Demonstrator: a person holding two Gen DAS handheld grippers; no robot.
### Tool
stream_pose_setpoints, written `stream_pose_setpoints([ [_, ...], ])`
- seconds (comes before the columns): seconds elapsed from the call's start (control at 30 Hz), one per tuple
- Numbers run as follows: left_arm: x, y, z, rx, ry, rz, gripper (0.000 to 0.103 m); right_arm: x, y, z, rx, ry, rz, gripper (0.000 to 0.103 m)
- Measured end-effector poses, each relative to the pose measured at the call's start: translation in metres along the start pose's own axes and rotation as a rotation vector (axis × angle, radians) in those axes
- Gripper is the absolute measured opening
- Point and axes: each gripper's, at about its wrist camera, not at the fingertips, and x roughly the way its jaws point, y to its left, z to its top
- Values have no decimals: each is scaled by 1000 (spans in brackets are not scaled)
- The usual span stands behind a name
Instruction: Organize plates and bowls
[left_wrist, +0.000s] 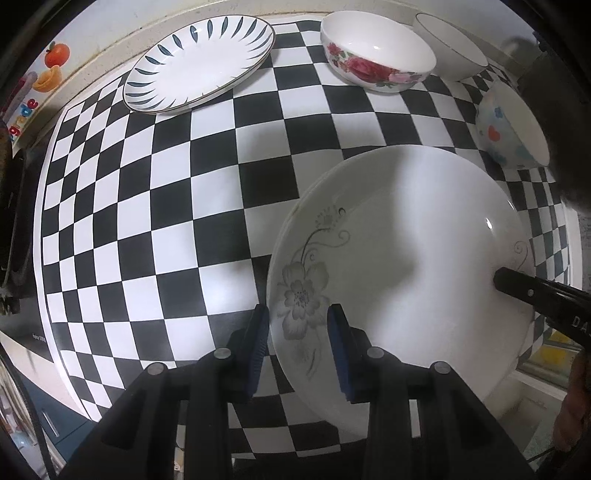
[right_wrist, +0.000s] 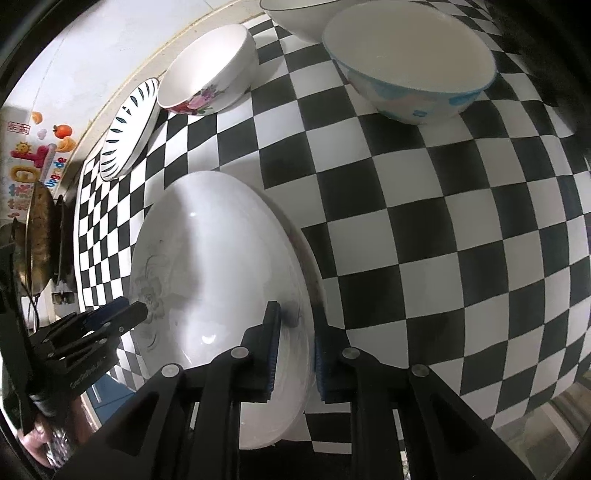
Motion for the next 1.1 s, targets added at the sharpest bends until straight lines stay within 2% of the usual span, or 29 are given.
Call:
stream_pose_setpoints([
  [0.17,-3,-2,1,-6,11,-21,31,-3,4,-1,-8,11,-60,29],
  [0.4,-3,-13,-6,-4,11,-19,31,-11,6,-5,-46,-5,-91,29],
  [0.53,-17,-12,-19,-20,-3,-32,31,-24,13,-6,-69,-23,-98,30],
  [0.57,-22,-8,-18,-27,-11,-37,31,-28,17,-6,-79,-30,-90,32],
  [0.63,-35,-3,-15,-44,-31,-47,31,-39,22,-6,-99,-46,-72,51],
  [0.73,-51,8,-5,-88,-61,-78,41,-55,32,2,-123,-65,-12,69],
  [0.93,-86,53,21,-222,-138,-159,52,-74,70,43,-172,-102,134,71],
  [1.1,-102,107,63,-344,-199,-185,52,-69,126,99,-226,-89,224,71],
])
